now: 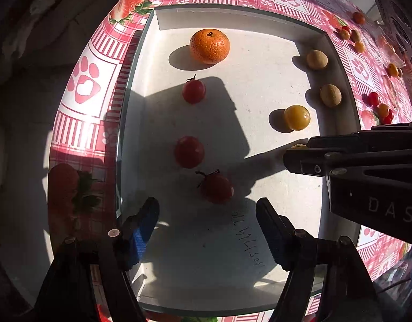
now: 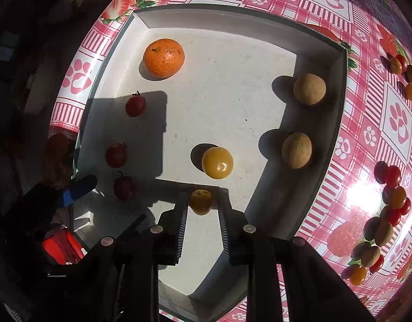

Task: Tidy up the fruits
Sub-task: 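Open the left gripper to drop the red tomato while the right drops the yellow one, then move both grippers back to the fruit pile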

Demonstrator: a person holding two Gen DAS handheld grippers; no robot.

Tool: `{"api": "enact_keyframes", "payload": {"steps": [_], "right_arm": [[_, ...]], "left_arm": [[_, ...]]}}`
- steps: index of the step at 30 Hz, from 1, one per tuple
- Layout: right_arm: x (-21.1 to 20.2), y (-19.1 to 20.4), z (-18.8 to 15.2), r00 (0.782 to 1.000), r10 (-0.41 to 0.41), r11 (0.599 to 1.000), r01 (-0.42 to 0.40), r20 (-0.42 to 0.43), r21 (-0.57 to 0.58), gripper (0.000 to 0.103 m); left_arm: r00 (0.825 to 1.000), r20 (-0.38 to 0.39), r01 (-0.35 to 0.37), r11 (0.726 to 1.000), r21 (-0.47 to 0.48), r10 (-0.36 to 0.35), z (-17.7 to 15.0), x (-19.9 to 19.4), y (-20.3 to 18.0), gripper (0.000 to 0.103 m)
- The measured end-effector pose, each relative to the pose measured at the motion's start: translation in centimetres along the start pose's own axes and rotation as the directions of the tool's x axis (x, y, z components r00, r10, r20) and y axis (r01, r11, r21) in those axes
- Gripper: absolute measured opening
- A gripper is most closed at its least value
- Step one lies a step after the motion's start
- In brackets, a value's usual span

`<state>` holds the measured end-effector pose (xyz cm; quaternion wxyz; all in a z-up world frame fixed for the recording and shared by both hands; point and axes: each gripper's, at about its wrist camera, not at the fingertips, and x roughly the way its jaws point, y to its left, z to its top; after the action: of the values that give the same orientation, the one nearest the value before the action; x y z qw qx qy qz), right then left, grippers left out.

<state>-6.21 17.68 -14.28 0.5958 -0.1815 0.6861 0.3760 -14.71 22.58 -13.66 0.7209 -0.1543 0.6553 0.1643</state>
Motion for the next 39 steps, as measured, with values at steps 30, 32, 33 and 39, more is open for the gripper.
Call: {"api": "enact_keyframes", "payload": {"steps": [30, 32, 33, 39], "right_arm": [[-8.6, -13.9, -9.4, 0.983, -0.101, 0.936, 0.041, 0.155, 0.349, 0.083], [-8.3, -15.5, -11.0, 0.984, -0.115, 0.921, 0.053, 0.137, 0.387, 0.083], [-8.2, -16.2, -11.8, 0.984, -0.12, 0.913, 0.058, 0.13, 0.405, 0.083], [-7.8, -19.7, -15.3, 0.985, -0.14, 0.87, 0.074, 0.1, 0.487, 0.083]], "left_arm": [[0.997, 0.06, 0.037, 0.972, 0.232, -0.052, 3.0, -5.5, -8.9, 0.076], [0.996, 0.065, 0.047, 0.964, 0.262, -0.066, 3.1, -6.0, -10.6, 0.076], [0.995, 0.064, 0.053, 0.96, 0.276, -0.073, 3.2, -6.1, -11.4, 0.076], [0.993, 0.06, 0.072, 0.934, 0.351, -0.099, 4.4, -6.2, -16.0, 0.076]]}}
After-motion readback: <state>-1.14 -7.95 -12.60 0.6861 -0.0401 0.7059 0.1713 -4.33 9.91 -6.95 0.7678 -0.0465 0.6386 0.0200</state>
